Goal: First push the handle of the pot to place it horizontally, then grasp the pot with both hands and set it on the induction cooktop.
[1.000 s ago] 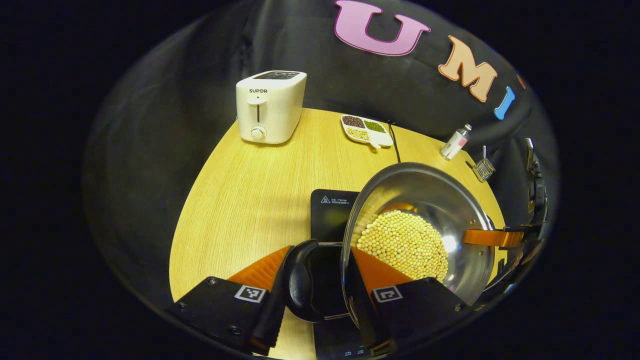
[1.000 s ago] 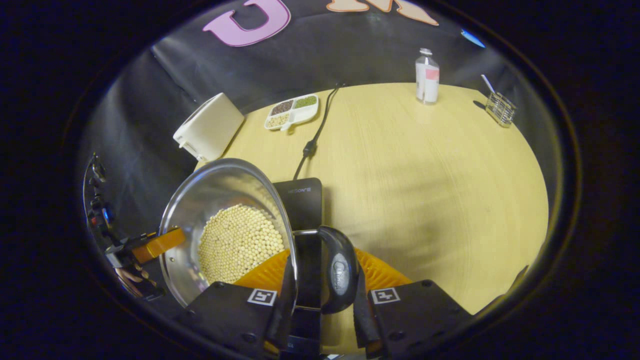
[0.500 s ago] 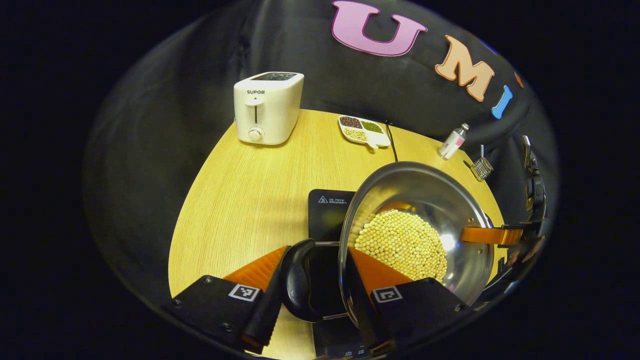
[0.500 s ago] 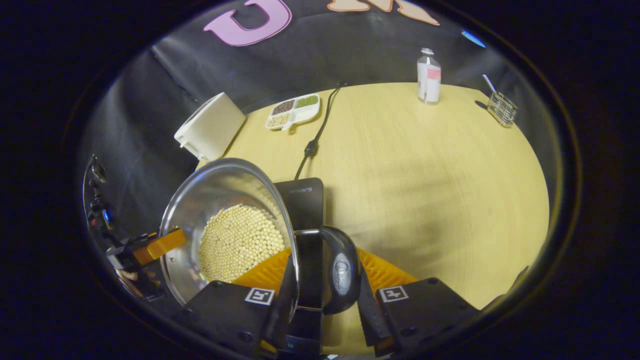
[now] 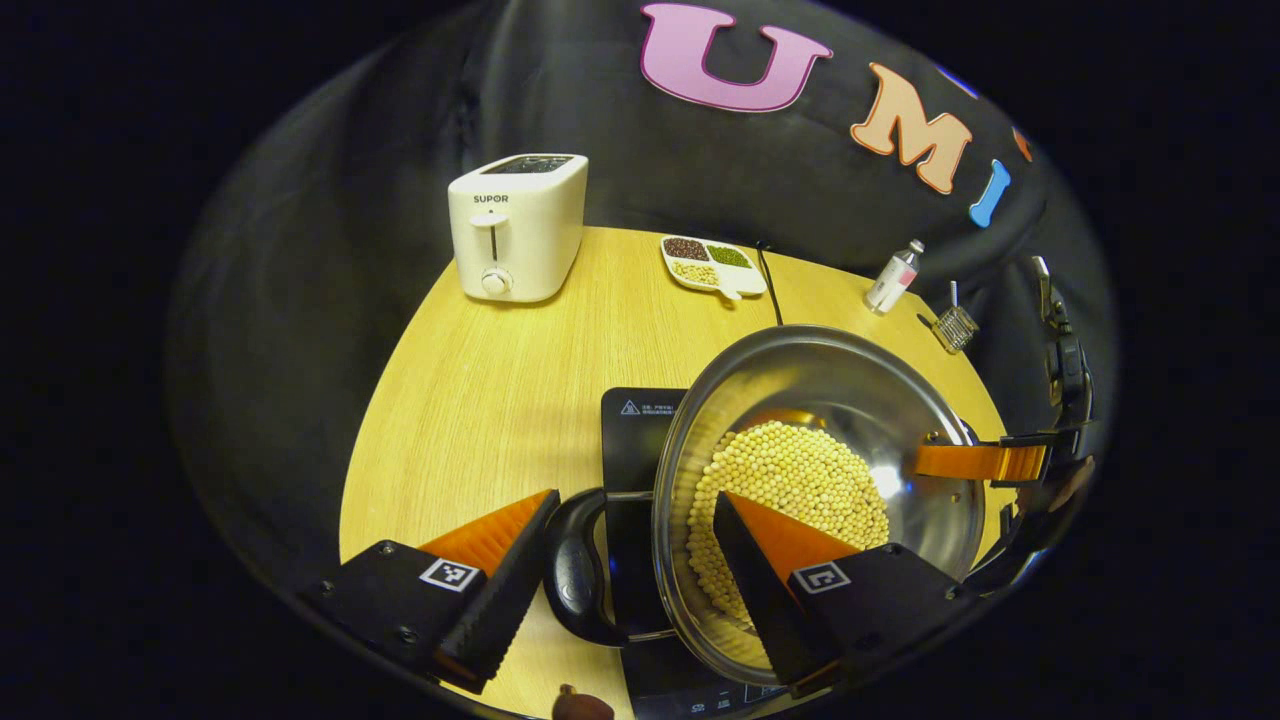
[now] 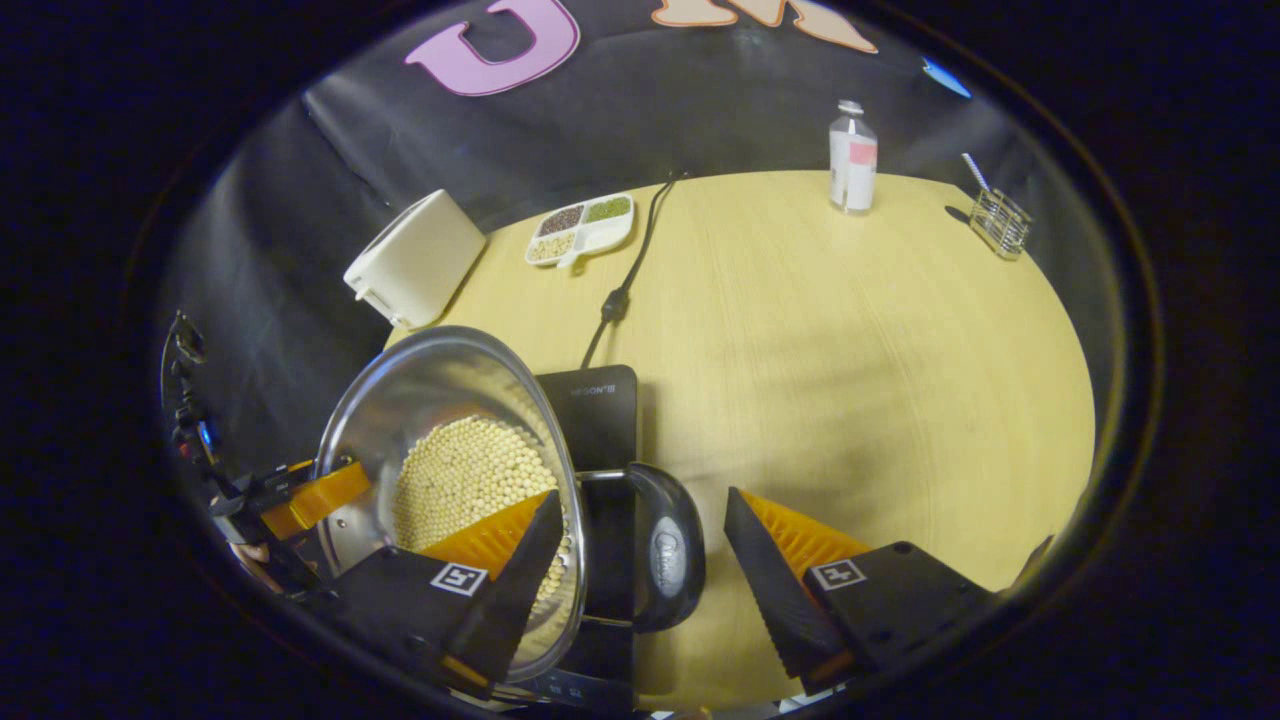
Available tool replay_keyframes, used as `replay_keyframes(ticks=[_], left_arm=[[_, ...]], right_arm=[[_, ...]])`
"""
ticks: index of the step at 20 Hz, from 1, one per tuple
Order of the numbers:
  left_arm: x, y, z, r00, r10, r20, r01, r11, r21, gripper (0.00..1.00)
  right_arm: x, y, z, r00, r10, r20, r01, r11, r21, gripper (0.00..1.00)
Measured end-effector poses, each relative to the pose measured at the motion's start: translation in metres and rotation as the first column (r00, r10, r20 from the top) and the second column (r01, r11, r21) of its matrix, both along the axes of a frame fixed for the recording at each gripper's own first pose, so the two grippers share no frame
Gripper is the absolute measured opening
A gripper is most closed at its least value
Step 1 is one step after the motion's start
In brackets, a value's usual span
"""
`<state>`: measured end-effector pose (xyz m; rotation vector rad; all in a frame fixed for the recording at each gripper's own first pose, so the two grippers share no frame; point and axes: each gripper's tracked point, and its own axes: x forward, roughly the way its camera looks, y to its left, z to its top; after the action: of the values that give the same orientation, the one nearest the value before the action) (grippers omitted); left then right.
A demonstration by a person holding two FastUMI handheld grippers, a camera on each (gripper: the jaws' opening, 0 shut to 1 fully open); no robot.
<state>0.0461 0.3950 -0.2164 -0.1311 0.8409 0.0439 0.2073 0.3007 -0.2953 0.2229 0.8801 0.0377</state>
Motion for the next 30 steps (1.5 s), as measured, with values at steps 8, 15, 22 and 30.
replay_keyframes(ticks=[8, 15, 22, 30], left_arm=[[0.005, 0.004, 0.018, 0.999, -0.009, 0.047, 0.006, 0.997, 0.071, 0.98], [0.015, 0.003, 0.088, 0.977, -0.051, 0.209, -0.007, 0.963, 0.270, 0.98], [0.031, -0.088, 0.198, 0.870, -0.125, 0.478, -0.023, 0.956, 0.292, 0.97], [0.001, -0.260, 0.291, 0.669, -0.116, 0.734, -0.109, 0.961, 0.252, 0.97]], right_arm=[[0.005, 0.004, 0.019, 0.997, 0.040, 0.068, -0.041, 0.999, 0.023, 0.95], [0.014, -0.018, 0.099, 0.944, 0.080, 0.320, -0.079, 0.997, -0.016, 0.94], [-0.023, -0.050, 0.200, 0.810, 0.192, 0.554, -0.177, 0.981, -0.081, 0.94], [-0.090, -0.160, 0.272, 0.673, 0.222, 0.706, -0.139, 0.975, -0.174, 0.94]])
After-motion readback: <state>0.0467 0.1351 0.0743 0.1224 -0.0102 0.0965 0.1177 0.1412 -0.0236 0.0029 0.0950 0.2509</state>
